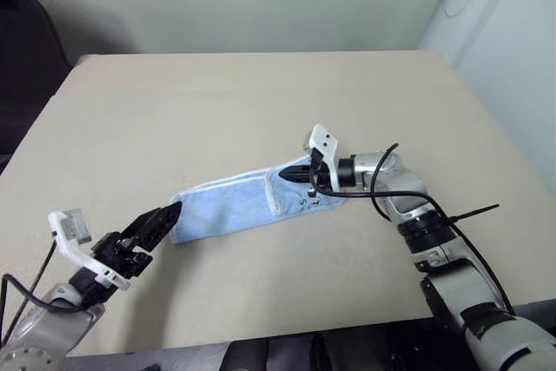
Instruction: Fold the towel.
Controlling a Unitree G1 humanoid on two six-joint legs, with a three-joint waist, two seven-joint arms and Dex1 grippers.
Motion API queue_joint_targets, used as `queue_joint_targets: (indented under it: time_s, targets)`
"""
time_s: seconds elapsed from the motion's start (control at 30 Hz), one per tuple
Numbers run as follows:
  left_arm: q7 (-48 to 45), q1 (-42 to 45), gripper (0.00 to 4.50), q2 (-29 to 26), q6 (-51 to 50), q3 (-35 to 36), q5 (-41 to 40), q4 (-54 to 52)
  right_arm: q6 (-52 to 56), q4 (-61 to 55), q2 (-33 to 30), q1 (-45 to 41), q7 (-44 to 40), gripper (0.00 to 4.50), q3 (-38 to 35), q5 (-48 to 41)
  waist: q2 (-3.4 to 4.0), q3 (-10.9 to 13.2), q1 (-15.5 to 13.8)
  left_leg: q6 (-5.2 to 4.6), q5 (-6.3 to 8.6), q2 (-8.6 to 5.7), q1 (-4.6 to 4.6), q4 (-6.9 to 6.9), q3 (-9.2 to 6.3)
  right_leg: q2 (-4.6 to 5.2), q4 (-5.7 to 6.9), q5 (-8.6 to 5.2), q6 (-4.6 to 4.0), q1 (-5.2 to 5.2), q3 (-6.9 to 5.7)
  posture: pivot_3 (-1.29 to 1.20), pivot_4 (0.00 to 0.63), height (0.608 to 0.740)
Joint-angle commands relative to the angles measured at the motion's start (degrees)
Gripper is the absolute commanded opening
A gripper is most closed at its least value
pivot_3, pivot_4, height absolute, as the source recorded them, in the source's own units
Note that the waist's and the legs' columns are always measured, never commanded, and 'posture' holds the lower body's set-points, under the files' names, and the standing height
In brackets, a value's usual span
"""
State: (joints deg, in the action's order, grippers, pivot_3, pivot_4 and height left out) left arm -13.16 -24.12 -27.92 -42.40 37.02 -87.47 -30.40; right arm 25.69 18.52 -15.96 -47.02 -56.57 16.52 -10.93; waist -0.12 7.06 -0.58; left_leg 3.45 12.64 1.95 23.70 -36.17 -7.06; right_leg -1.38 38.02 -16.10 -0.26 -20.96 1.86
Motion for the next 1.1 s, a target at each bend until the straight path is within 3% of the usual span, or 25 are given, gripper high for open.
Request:
queue_joint_targets:
  time_s: [0.03,0.2,0.43,0.77,0.9,1.1]
  targets:
    - [10.1,-3.2,4.48,0.0,-0.5,-2.4,-7.9,-2.0,-3.0,1.0,1.0,-1.6,0.3,0.00,-0.9,0.5,0.02,0.0,0.1,0.01,0.00,0.00,-0.01,0.02,0.00,0.00,0.00,-0.02,-0.03,0.00,-0.01,0.00,0.150,0.740]
    - [20.8,-1.7,4.48,0.9,2.7,-5.4,-14.1,0.9,-4.2,2.0,1.4,-1.9,0.0,0.00,-1.5,0.4,0.06,0.0,-0.1,0.16,-0.07,0.09,-0.06,0.08,-0.07,-0.09,0.12,-0.09,-0.15,-0.01,-0.09,0.00,0.150,0.740]
    - [29.1,5.9,4.48,0.8,4.1,-9.8,-12.2,6.5,-4.1,0.9,1.1,-1.1,0.2,0.00,-2.0,0.1,0.09,0.1,-0.2,0.23,-0.05,0.08,-0.19,0.09,-0.03,-0.09,0.12,-0.10,-0.18,0.13,-0.10,0.00,0.150,0.740]
    - [31.6,10.8,4.48,0.7,2.7,-12.5,-11.0,11.7,-2.9,-2.1,-1.7,3.9,-1.1,0.00,-1.9,0.3,0.32,0.0,-1.2,0.27,-0.03,-0.01,-0.83,0.15,-0.04,-0.10,0.19,-0.20,-0.34,0.71,-0.13,0.00,0.150,0.740]
    - [31.4,8.9,4.48,0.9,2.5,-12.2,-11.4,11.9,-8.2,4.3,0.0,6.9,2.2,0.00,2.5,6.2,0.44,0.0,-1.0,0.36,0.02,-0.01,-0.94,0.17,0.00,-0.10,0.21,-0.22,-0.37,0.76,-0.11,0.00,0.150,0.740]
    - [32.4,7.5,4.48,1.8,2.3,-12.7,-12.5,10.2,-11.1,10.0,1.7,6.4,4.5,0.00,1.7,8.3,0.76,-0.2,-0.4,0.10,0.38,0.02,-1.62,0.43,0.12,-0.13,0.34,-0.47,-0.54,1.15,0.01,0.00,0.150,0.740]
